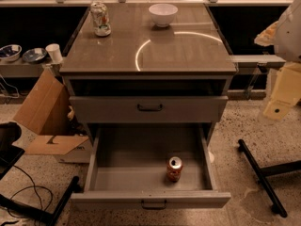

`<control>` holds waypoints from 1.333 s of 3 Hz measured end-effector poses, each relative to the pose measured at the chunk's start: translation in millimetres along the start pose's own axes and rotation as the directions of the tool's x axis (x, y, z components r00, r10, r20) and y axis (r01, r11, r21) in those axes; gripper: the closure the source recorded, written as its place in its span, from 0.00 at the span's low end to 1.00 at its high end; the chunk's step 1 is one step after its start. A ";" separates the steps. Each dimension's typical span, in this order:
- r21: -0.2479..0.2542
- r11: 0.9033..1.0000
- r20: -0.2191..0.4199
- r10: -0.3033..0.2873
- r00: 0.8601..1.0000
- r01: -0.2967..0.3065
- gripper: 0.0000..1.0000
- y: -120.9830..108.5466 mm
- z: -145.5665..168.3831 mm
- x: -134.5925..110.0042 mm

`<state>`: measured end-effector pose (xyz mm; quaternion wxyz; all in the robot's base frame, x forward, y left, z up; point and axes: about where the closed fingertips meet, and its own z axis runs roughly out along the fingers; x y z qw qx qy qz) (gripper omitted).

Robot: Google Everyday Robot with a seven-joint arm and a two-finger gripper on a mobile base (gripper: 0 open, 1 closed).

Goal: Pick coke can from middle drawer and place on counter

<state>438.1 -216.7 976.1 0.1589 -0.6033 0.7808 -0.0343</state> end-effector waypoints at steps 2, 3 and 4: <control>-0.013 1.000 0.070 0.007 0.998 -0.006 0.00 7.9 15.8 -8.5; -0.070 0.998 0.223 0.023 0.974 -0.008 0.00 30.3 68.7 -15.7; -0.128 0.992 0.391 0.069 0.918 -0.020 0.00 59.1 135.7 -15.1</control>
Offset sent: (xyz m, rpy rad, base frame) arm -0.0025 0.0364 -0.0500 0.2164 0.0019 0.0417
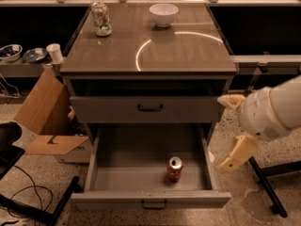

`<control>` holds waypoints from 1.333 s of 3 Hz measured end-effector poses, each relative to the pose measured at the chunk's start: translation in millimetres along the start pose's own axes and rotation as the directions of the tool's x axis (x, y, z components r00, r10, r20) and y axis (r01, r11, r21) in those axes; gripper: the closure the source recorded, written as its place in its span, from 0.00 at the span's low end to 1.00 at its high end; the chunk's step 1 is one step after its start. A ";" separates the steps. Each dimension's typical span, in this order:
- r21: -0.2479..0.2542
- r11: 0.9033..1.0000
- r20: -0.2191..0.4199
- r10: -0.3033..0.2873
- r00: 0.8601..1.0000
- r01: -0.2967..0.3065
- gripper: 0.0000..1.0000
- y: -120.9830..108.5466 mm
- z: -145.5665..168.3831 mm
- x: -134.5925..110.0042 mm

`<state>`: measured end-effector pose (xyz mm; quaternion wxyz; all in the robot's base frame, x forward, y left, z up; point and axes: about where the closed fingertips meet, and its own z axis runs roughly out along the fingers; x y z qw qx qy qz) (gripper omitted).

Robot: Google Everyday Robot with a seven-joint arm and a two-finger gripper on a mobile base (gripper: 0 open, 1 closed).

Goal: Pick coke can from middle drawer and place on counter

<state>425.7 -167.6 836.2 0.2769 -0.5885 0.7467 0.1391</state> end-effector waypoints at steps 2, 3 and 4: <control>0.011 0.998 0.433 0.053 0.900 -0.065 0.00 -10.9 86.8 26.9; 0.001 0.999 0.463 0.032 0.886 -0.036 0.00 -8.4 104.2 35.4; 0.001 0.999 0.463 0.031 0.886 -0.036 0.00 -8.4 104.0 35.0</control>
Offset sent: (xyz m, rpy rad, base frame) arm 0.0463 0.0202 -0.1256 0.6865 -0.2204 0.0511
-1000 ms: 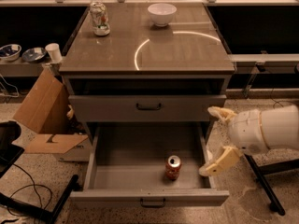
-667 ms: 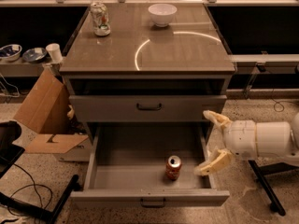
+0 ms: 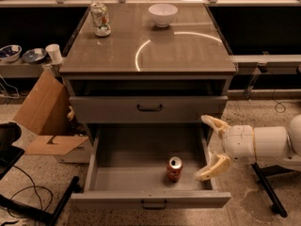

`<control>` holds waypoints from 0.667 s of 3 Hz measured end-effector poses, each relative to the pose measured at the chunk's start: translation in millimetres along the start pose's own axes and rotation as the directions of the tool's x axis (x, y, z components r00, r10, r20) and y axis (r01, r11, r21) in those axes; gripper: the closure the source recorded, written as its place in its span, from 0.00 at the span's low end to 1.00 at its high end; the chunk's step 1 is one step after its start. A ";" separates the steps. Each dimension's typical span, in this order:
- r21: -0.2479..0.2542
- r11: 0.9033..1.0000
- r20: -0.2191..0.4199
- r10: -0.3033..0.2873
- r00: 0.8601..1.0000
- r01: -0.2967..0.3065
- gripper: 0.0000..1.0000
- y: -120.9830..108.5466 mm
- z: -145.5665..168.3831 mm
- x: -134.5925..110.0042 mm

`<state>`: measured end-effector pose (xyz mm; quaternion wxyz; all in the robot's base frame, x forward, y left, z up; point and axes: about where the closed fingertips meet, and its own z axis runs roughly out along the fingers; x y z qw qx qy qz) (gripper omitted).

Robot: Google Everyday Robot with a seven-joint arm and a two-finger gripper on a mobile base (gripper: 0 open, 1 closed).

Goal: Pick coke can from middle drawer and place on counter

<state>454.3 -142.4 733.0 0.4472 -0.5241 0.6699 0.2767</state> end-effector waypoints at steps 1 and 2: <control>-0.025 1.000 0.066 0.017 0.998 -0.016 0.00 -2.0 24.3 20.8; -0.034 0.999 0.167 0.009 0.986 -0.004 0.00 -23.1 72.3 66.2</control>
Offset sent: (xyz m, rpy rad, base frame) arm 0.0870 0.0340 -0.2179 0.3490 -0.0079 0.0489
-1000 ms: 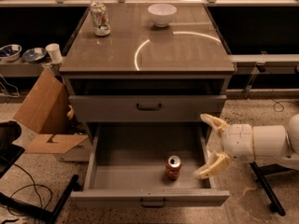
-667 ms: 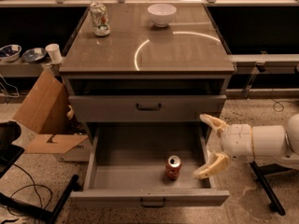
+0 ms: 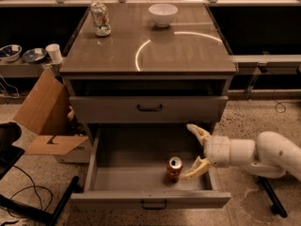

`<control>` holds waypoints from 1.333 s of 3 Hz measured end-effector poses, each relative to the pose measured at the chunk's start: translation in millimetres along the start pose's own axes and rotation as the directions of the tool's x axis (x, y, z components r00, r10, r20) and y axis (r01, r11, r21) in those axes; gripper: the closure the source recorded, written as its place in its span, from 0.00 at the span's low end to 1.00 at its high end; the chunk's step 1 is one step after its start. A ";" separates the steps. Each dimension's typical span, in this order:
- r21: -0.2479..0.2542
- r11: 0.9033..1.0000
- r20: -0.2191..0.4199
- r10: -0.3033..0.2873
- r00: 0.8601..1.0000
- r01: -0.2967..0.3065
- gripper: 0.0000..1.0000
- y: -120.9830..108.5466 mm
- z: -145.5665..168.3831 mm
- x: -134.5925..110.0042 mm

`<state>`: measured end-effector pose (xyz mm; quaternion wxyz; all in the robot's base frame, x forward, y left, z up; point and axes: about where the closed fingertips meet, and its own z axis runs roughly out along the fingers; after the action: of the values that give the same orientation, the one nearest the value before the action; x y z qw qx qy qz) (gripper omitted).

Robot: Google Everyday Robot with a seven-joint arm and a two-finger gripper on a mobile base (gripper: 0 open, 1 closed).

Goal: Pick coke can from middle drawer and place on counter

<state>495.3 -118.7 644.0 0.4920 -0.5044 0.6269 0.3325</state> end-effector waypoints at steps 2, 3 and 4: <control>0.014 1.000 0.037 -0.008 0.999 0.008 0.00 -55.2 43.2 124.9; 0.020 1.000 0.044 0.001 0.999 -0.002 0.00 -63.3 56.7 165.8; -0.001 1.000 0.025 0.010 1.000 -0.010 0.16 -60.1 79.9 189.7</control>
Offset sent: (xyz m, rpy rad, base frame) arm 0.0976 -0.0361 -0.2021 0.0210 -0.0201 -0.0288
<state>574.0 -119.9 444.6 0.4977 -0.4973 0.6231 0.3417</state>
